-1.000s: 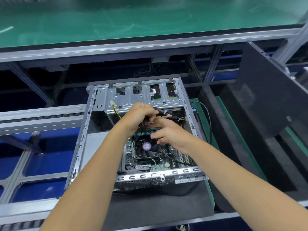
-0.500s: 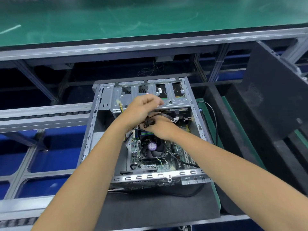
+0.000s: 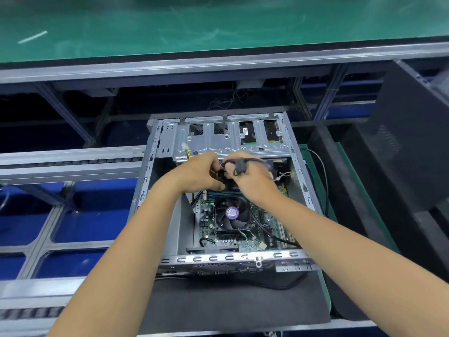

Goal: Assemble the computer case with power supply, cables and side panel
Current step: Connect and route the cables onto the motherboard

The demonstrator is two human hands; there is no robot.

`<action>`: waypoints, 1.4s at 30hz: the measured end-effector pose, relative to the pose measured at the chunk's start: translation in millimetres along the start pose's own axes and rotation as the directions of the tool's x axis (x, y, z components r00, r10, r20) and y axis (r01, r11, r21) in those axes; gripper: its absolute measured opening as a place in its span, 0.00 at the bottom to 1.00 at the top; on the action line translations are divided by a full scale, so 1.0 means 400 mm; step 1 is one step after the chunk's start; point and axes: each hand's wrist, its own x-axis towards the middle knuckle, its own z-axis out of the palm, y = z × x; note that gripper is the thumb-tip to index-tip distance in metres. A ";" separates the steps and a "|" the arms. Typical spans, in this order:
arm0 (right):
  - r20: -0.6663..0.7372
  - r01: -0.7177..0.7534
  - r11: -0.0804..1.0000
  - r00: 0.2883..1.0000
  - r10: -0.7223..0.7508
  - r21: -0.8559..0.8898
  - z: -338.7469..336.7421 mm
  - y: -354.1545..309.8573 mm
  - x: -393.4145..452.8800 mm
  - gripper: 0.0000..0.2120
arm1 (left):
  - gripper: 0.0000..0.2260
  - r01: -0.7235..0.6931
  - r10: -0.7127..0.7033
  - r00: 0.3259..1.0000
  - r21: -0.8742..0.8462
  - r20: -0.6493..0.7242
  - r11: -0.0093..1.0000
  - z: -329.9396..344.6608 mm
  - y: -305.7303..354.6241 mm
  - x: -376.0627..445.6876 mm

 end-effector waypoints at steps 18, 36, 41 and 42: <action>-0.007 -0.169 0.861 0.981 0.196 0.479 -0.115 -0.057 0.023 0.23 | 0.10 -0.174 0.216 0.976 -0.664 -0.019 0.727 0.009 0.011 0.004; 0.373 -0.215 0.943 0.921 0.109 0.254 -0.160 -0.039 0.018 0.08 | 0.08 -0.234 0.181 0.972 -0.726 -0.152 0.647 0.025 0.048 0.055; 0.280 -0.180 0.963 0.953 0.120 0.201 -0.159 -0.035 0.022 0.11 | 0.08 -0.242 0.179 0.969 -0.774 -0.168 0.585 0.016 0.047 0.050; 0.273 -0.179 0.962 0.955 0.119 0.204 -0.160 -0.034 0.023 0.12 | 0.08 -0.247 0.175 0.968 -0.788 -0.178 0.563 0.012 0.046 0.051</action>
